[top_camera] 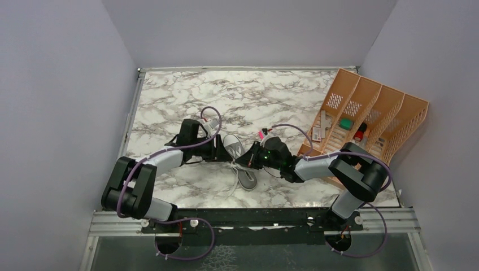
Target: Tie the shoes
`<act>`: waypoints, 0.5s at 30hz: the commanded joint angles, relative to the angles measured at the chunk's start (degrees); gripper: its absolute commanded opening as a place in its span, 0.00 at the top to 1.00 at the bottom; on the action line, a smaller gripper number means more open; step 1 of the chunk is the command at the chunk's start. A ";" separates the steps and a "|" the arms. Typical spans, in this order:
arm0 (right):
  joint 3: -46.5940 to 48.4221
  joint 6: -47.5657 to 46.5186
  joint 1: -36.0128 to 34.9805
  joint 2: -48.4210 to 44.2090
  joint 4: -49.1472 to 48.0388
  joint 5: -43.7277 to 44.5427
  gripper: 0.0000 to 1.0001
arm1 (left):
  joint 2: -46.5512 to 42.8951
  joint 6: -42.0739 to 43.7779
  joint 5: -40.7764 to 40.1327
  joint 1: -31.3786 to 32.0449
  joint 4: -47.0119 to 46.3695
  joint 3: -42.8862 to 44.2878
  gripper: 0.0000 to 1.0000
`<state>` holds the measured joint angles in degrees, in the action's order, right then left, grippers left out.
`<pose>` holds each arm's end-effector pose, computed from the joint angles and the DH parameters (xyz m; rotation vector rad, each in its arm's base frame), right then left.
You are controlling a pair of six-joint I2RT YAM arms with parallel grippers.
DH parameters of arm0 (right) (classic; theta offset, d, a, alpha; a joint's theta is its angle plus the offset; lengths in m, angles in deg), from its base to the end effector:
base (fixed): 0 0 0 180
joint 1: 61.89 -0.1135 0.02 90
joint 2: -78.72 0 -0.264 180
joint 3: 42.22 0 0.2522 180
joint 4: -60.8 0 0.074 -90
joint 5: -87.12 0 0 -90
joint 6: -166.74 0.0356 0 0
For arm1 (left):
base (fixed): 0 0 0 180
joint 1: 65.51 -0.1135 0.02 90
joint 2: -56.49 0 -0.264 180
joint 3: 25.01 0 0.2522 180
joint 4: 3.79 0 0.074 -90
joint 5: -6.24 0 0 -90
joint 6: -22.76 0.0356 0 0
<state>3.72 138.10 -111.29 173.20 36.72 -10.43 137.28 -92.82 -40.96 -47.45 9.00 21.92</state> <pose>0.1963 0.2362 0.1424 0.1407 2.2689 1.2883 0.2358 -0.1023 0.1608 0.2181 2.4470 -1.2418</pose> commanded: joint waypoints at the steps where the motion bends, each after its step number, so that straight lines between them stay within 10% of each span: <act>1: -0.29 -1.68 0.01 -0.77 2.86 1.84 0.99 | 1.45 0.59 7.52 -0.19 -6.06 -0.62 0.52; 15: 0.50 -0.79 0.03 0.53 2.63 1.93 0.99 | 3.22 1.62 9.88 -0.11 -6.56 -0.97 0.68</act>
<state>3.75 138.14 -111.29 173.20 36.80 -10.41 138.92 -92.71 -33.40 -47.45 3.54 20.23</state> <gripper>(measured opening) 0.013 0.377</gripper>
